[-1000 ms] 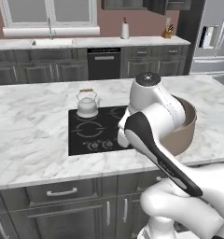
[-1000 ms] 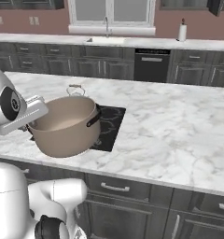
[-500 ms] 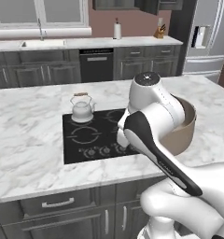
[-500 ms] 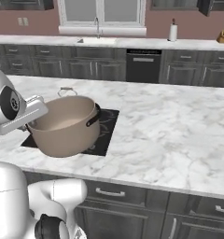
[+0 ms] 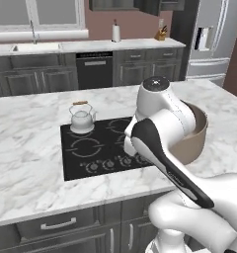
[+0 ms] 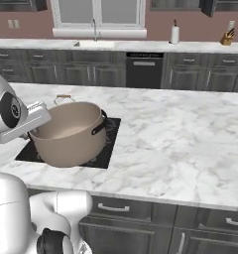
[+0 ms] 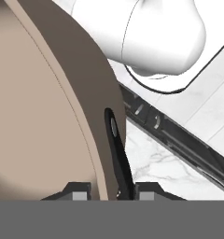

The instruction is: Pick the kettle from the cabinet and place it on a stove burner. Then pick the pot from the counter and place it on another stove burner. Finally, turn both burners on.

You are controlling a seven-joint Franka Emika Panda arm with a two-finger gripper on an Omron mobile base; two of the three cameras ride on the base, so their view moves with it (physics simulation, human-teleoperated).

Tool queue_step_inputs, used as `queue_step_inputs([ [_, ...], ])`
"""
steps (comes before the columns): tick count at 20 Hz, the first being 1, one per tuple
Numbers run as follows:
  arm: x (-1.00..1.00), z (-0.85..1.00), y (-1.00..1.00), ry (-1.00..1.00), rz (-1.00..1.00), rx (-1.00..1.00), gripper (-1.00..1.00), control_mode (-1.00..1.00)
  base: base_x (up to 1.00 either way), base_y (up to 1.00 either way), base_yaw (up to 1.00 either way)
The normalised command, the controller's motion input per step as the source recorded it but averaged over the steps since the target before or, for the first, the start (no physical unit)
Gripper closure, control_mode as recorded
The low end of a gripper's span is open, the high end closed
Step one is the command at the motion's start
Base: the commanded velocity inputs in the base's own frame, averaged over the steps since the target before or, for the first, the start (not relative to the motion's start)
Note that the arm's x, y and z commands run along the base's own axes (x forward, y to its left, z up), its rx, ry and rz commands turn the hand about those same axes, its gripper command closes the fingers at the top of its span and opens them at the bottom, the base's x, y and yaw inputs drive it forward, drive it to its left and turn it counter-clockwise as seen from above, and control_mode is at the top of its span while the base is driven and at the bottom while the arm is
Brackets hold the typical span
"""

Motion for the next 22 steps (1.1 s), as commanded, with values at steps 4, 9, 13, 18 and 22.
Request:
queue_step_inputs([
  [4, 0.00, 0.00, 0.00, 0.00, 0.00, 0.00, 1.00, 1.00, 0.23, 0.32, -0.02],
  [9, 0.00, 0.00, 0.00, 0.00, 0.00, 0.00, 1.00, 1.00, 0.19, 0.45, 0.00],
  [13, 0.00, 0.00, 0.00, 0.00, 0.00, 0.00, 1.00, 1.00, 0.32, 0.39, 0.00],
  [18, 0.00, 0.00, 0.00, 0.00, 0.00, 0.00, 1.00, 1.00, 0.50, 0.16, 0.00],
  [22, 0.00, 0.00, 0.00, 0.00, 0.00, 0.00, 1.00, 1.00, 0.39, -0.05, 0.00],
])
